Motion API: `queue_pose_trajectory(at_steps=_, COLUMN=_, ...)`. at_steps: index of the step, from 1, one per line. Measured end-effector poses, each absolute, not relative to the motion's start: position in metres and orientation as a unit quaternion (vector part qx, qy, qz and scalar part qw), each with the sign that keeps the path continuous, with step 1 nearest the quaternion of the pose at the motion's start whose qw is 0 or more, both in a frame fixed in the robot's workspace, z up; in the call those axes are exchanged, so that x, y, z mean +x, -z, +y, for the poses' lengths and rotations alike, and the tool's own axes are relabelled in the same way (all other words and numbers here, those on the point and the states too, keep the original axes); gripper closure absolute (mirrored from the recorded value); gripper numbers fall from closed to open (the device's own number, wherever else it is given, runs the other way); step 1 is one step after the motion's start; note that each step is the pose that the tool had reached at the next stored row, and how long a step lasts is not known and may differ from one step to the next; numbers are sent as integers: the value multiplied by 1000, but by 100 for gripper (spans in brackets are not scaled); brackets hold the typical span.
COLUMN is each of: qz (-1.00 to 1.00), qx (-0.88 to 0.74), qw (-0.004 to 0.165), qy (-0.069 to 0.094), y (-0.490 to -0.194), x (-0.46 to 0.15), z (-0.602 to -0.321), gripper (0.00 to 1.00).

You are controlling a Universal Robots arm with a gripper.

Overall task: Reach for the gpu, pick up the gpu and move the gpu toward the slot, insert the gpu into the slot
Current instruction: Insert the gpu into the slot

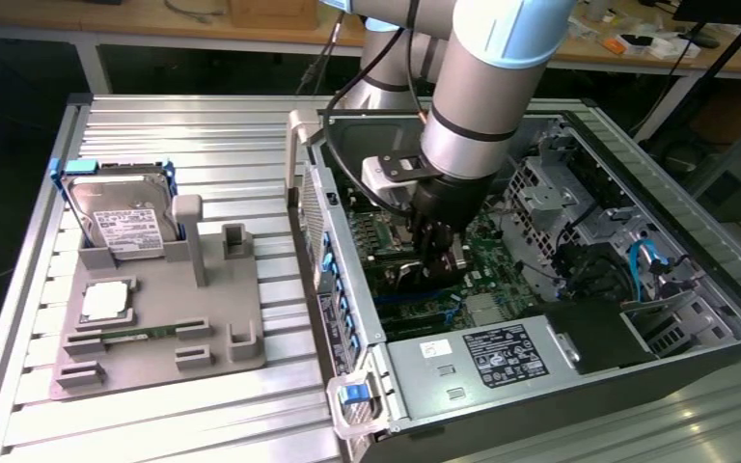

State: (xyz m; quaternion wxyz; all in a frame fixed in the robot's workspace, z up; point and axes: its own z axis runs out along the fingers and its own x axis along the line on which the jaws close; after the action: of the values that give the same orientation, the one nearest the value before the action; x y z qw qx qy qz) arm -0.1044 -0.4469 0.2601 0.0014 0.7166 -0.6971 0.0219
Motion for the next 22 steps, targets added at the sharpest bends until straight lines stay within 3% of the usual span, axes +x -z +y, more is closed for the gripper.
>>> queue_pose_trajectory(at_steps=22, qz=-697, qx=717, qw=1, qy=-22, y=-256, x=-106, z=-446, gripper=73)
